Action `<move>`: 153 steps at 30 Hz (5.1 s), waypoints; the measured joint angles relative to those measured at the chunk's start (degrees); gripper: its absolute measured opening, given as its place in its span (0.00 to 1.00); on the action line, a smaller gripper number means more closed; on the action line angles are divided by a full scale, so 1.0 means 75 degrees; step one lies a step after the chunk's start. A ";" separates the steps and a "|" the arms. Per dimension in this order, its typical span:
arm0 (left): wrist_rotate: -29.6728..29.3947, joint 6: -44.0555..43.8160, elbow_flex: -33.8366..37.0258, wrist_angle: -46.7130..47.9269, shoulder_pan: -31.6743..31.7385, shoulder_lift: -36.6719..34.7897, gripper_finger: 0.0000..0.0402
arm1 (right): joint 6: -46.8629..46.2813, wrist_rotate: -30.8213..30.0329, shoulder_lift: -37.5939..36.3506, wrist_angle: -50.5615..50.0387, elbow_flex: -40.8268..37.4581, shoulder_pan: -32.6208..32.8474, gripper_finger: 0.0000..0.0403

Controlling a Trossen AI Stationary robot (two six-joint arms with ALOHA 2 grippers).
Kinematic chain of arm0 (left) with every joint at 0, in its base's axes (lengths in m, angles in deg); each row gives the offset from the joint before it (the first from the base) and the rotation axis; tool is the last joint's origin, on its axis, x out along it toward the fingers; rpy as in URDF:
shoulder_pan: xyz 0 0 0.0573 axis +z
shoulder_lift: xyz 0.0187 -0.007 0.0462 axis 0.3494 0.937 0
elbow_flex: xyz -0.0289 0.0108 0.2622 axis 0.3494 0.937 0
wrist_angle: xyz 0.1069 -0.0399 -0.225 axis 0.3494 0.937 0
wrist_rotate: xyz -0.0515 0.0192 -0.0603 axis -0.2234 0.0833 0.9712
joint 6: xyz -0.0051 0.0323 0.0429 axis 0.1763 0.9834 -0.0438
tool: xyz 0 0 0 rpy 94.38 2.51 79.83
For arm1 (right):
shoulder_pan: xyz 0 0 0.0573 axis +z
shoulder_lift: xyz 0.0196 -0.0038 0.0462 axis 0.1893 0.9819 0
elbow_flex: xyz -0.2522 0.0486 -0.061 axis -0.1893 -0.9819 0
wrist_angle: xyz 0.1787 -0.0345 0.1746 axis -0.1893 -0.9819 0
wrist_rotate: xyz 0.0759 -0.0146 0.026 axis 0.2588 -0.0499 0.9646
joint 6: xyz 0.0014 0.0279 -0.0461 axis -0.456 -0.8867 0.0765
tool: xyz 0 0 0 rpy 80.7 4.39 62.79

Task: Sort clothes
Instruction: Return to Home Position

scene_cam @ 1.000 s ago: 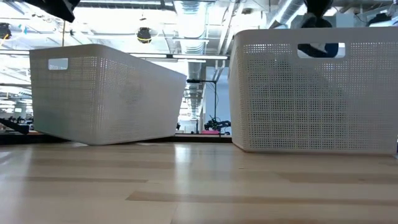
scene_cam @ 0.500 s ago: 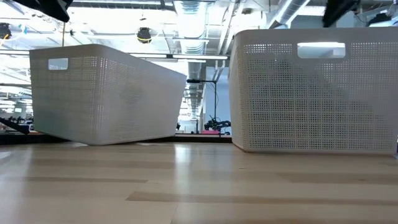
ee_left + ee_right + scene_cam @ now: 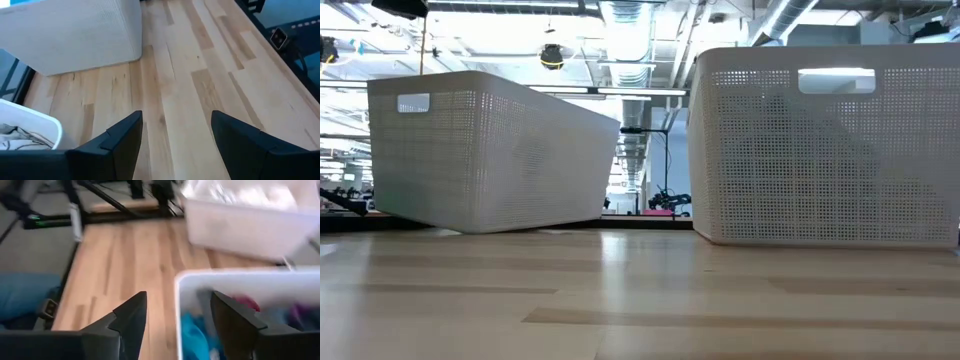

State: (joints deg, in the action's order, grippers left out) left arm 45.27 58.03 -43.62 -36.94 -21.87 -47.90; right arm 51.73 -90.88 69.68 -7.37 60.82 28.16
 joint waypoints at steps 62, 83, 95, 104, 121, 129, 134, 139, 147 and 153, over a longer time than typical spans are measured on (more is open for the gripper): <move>-0.0176 0.2916 0.4972 -0.7194 -0.0496 -0.2479 0.58 | 0.3314 -0.1736 -0.1237 1.1784 -0.8499 0.2732 0.44; -0.0165 0.3045 0.5344 -0.7759 -0.0491 -0.2478 0.58 | 0.3493 0.0414 -0.2801 1.2833 -0.9835 0.2234 0.44; -0.0115 0.2948 0.5344 -0.7896 -0.0447 -0.2476 0.58 | 0.3796 0.2420 -0.3761 1.2737 -0.9757 0.2232 0.44; -0.0089 0.2584 0.5344 -0.7786 -0.0090 -0.2476 0.58 | 0.3126 0.2836 -0.3380 1.2389 -0.9649 0.2365 0.44; -0.0287 0.2323 0.5344 -0.7715 -0.0085 -0.2473 0.58 | 0.2510 0.2813 -0.2764 1.2282 -1.0110 0.2200 0.40; -0.0333 0.2348 0.5650 -0.8288 0.0066 -0.2473 0.58 | 0.2164 0.3090 -0.2996 1.1680 -1.0272 0.1289 0.33; -0.0331 0.2407 0.6455 -0.9340 0.0401 -0.2466 0.58 | 0.2116 0.3612 -0.3026 1.1402 -1.0275 0.0613 0.30; -0.0242 0.2392 0.6571 -0.9458 0.0767 -0.2465 0.58 | 0.2050 0.4318 -0.3082 1.1236 -1.0278 -0.0128 0.28; 0.0263 0.3137 0.6579 -0.9709 0.1324 -0.2473 0.58 | 0.1910 0.4847 -0.3122 1.1133 -1.0284 -0.1097 0.27; 0.0467 0.3542 0.6585 -0.9703 0.1840 -0.2479 0.58 | 0.1658 0.5016 -0.3122 1.1056 -1.0287 -0.1636 0.27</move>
State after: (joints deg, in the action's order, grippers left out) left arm 48.78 84.59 5.77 -109.71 -8.07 -66.49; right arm 64.16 -53.25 46.27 75.54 -16.33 15.89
